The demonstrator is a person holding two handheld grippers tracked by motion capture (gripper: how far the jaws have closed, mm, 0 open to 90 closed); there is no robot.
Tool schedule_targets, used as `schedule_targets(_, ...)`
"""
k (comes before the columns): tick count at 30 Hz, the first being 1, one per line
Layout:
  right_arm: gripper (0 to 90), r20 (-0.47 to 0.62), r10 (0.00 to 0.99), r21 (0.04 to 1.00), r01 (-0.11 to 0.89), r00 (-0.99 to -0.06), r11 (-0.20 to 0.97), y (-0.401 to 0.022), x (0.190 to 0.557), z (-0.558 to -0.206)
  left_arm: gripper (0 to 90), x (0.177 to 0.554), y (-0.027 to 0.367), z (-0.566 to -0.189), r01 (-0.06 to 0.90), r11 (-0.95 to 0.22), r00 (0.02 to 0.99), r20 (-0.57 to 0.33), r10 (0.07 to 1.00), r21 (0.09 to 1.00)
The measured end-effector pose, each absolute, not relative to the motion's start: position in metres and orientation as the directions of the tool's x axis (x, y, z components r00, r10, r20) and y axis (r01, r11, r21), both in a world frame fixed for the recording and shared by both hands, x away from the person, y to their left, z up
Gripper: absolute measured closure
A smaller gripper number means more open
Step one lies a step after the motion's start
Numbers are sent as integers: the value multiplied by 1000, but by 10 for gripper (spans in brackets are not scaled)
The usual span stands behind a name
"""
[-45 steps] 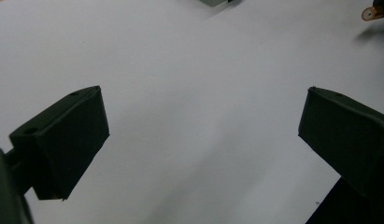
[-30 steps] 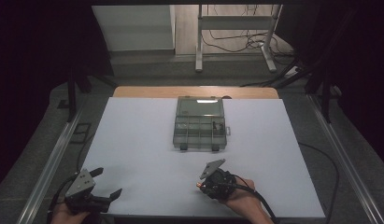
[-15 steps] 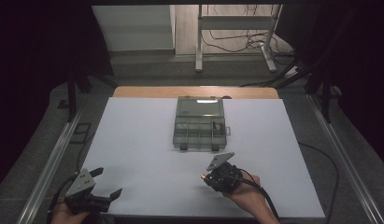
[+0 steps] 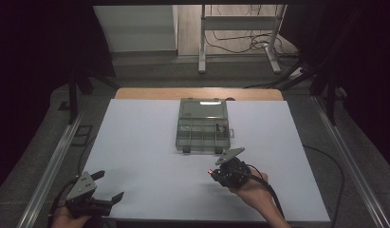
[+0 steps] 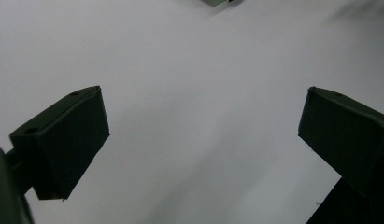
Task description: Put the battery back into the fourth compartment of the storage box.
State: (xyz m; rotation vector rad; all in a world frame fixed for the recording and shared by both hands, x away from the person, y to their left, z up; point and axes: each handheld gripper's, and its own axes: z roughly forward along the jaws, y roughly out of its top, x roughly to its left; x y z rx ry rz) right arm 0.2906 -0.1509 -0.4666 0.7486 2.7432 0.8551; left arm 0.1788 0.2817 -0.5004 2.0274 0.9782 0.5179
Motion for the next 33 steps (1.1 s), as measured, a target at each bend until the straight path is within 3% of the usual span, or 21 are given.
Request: schedule_targets(33,764,24,591,621,475,-807,623,-157,342,-452,25,179,282,-500,457,-376,615,19,788,806)
